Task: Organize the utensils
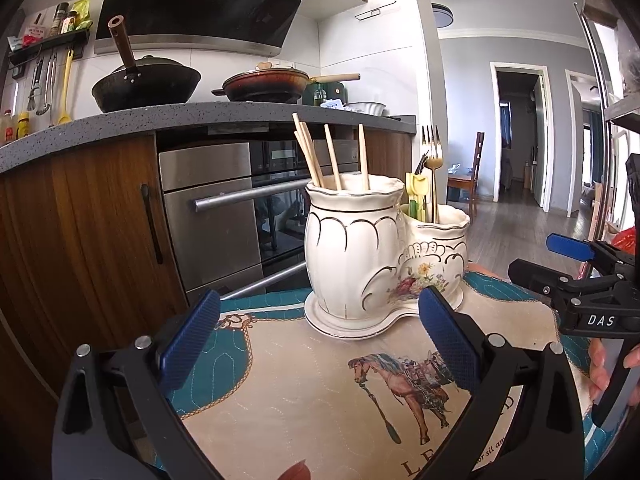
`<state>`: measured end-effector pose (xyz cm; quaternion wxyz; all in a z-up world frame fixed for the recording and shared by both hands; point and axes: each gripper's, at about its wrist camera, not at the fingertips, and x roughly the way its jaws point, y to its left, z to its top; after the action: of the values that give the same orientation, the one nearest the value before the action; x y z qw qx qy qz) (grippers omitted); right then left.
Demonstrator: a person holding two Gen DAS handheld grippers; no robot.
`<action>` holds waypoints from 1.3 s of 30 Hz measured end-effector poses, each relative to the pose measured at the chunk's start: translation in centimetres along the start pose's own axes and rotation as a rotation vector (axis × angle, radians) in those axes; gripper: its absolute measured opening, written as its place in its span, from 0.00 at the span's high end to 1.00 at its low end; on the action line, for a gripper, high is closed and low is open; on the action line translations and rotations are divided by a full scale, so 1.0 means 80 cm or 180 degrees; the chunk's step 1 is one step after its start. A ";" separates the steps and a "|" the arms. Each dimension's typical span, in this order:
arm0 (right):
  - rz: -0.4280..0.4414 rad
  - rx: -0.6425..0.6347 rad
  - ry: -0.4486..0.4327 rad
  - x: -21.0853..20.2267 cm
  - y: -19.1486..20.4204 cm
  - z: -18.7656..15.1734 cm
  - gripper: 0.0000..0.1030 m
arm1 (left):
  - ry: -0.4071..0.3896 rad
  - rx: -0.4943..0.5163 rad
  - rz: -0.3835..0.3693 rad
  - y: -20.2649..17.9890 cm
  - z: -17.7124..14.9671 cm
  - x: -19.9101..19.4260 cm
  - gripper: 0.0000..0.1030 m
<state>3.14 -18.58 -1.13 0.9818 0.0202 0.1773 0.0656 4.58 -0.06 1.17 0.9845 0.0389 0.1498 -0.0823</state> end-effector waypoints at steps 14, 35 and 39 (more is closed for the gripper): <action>-0.0011 -0.0061 -0.0024 -0.005 0.004 -0.002 0.05 | 0.0016 -0.0027 -0.0002 0.001 0.000 0.000 0.05; -0.0015 -0.0059 -0.0016 -0.004 0.004 -0.001 0.05 | 0.0021 -0.0018 -0.0006 0.001 0.000 0.000 0.05; -0.0016 -0.0058 -0.0018 -0.004 0.004 -0.001 0.05 | 0.0021 -0.0013 -0.0001 0.001 0.000 0.000 0.05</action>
<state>2.78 -18.27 -1.08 0.9826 0.0109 0.1740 0.0647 4.62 0.00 1.16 0.9841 0.0371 0.1532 -0.0820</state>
